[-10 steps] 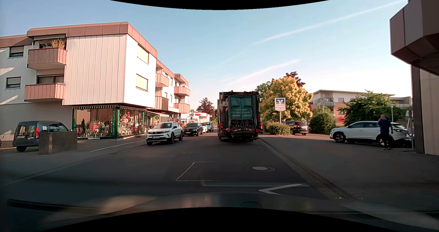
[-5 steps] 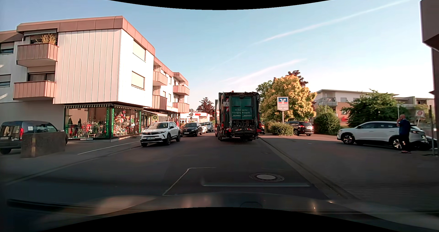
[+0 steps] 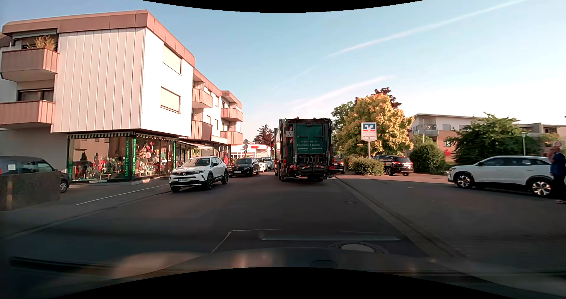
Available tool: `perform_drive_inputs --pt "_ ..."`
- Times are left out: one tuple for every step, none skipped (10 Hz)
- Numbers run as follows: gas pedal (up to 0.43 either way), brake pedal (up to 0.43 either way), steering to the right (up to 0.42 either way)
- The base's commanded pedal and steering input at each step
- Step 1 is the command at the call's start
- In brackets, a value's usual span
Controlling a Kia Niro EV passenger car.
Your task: Follow the waypoints while adhering to traffic rules and regulations
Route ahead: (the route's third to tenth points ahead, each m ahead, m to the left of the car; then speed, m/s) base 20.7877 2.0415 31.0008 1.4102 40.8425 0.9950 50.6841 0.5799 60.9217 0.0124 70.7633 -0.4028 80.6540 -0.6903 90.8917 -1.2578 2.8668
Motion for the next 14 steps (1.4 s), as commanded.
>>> perform_drive_inputs --pt "0.13 0.0 -0.012" --pt "0.13 0.0 -0.012" --pt "0.118 0.0 -0.011" --pt "0.118 0.0 -0.011" --pt "0.118 0.0 -0.01" --pt "0.11 0.0 -0.01" --pt "0.11 0.0 -0.01" --pt "0.098 0.0 -0.009" --pt "0.087 0.0 -0.009" --pt "0.079 0.0 -0.009" --pt "0.079 0.0 -0.009" --pt "0.067 0.0 -0.008" --pt "0.067 0.0 -0.008" --pt "0.067 0.0 -0.008"
